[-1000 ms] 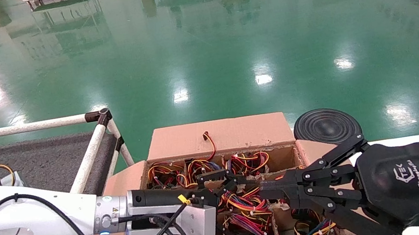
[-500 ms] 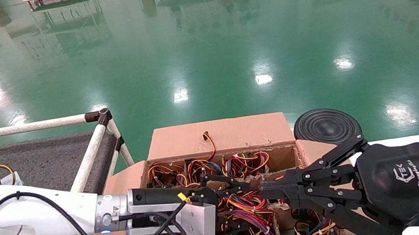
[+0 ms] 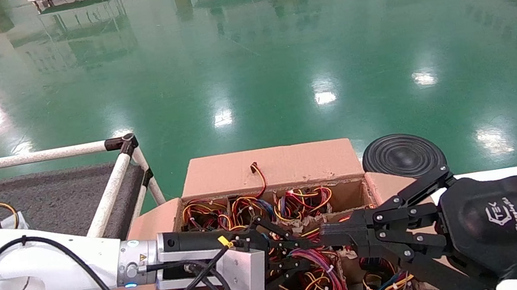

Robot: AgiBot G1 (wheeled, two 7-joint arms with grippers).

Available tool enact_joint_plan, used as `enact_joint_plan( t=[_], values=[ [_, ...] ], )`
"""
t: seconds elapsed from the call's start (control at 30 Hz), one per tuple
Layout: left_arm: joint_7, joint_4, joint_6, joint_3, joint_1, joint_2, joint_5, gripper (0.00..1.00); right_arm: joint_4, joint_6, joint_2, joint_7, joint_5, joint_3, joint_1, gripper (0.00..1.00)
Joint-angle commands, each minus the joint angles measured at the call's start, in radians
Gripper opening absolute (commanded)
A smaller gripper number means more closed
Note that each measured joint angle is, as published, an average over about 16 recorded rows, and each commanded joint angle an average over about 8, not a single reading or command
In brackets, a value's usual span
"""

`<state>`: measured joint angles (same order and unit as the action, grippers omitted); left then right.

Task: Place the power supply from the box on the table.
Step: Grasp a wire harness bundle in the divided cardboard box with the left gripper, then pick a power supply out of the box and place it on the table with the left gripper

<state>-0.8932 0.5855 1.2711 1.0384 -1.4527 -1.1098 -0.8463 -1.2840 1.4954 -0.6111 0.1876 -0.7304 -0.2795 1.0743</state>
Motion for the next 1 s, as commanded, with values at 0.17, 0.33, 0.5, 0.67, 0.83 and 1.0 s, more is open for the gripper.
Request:
enact_joint_plan(
  t=[0.17,0.33,0.5,0.67,0.83,1.0],
  values=[
    [-0.006,-0.018,0.008,-0.002,0.0,-0.005,0.006,0.0,0.0,0.0,0.0,0.0,0.0,0.0,0.0,0.0],
    [-0.01,-0.034,0.015,-0.007,-0.005,-0.007,0.014,0.0,0.0,0.0,0.0,0.0,0.0,0.0,0.0,0.0],
    [-0.017,-0.039,0.023,-0.025,-0.021,-0.005,0.032,0.0,0.0,0.0,0.0,0.0,0.0,0.0,0.0,0.0],
    [-0.026,-0.03,0.034,-0.058,-0.052,0.003,0.056,0.0,0.0,0.0,0.0,0.0,0.0,0.0,0.0,0.0],
    [-0.031,-0.012,0.047,-0.09,-0.094,0.01,0.077,0.0,0.0,0.0,0.0,0.0,0.0,0.0,0.0,0.0],
    [-0.028,0.004,0.057,-0.108,-0.129,0.015,0.091,0.0,0.0,0.0,0.0,0.0,0.0,0.0,0.0,0.0]
  ],
)
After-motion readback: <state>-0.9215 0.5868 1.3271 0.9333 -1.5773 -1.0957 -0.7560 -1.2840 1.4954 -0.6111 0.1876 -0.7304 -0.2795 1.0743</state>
